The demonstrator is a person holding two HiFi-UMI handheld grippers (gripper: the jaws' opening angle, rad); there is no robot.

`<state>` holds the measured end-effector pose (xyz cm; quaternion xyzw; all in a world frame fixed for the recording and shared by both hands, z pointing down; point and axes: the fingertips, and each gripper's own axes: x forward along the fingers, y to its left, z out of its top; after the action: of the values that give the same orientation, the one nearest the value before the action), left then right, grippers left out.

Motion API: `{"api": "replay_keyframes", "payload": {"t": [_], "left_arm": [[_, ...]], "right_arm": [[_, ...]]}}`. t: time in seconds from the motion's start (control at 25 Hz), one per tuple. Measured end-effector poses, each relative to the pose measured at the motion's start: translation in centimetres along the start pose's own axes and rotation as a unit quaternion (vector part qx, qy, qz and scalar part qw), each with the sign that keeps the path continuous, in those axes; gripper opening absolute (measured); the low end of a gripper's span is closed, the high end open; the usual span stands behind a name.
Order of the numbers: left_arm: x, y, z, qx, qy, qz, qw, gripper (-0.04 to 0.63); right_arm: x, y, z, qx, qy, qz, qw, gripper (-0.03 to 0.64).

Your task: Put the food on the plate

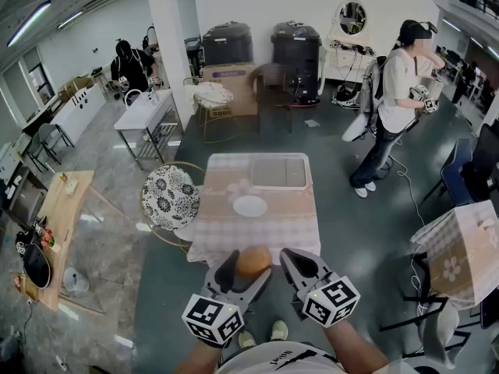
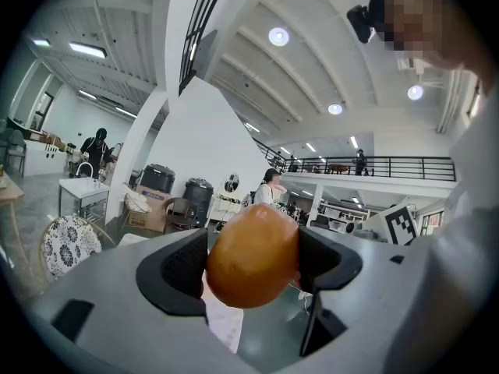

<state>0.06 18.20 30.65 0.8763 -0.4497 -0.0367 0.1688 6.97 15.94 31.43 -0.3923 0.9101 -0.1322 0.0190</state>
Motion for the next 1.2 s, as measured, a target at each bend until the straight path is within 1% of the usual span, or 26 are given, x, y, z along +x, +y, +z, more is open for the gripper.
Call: {"api": "replay_keyframes", "payload": {"t": [0.28, 0.52, 0.88, 1.2], "left_arm": [[0.8, -0.5, 0.2, 0.001, 0.000, -0.002, 1.0000, 0.356], [1.1, -0.7, -0.1, 0.004, 0.004, -0.001, 1.0000, 0.356], [2.2, -0.6, -0.6, 0.010, 0.006, 0.013, 0.9998, 0.356], [3.5, -1.0, -0.4, 0.018, -0.001, 0.028, 0.9994, 0.356]], "right_arm": [[-0.2, -0.5, 0.1, 0.006, 0.002, 0.002, 1.000, 0.015], [-0.4, -0.8, 0.4, 0.030, -0.007, 0.014, 0.999, 0.015], [-1.0, -2.5, 0.5, 0.046, -0.014, 0.018, 0.999, 0.015], [-1.3, -4.1, 1.5, 0.047, -0.030, 0.038, 0.998, 0.015]]}}
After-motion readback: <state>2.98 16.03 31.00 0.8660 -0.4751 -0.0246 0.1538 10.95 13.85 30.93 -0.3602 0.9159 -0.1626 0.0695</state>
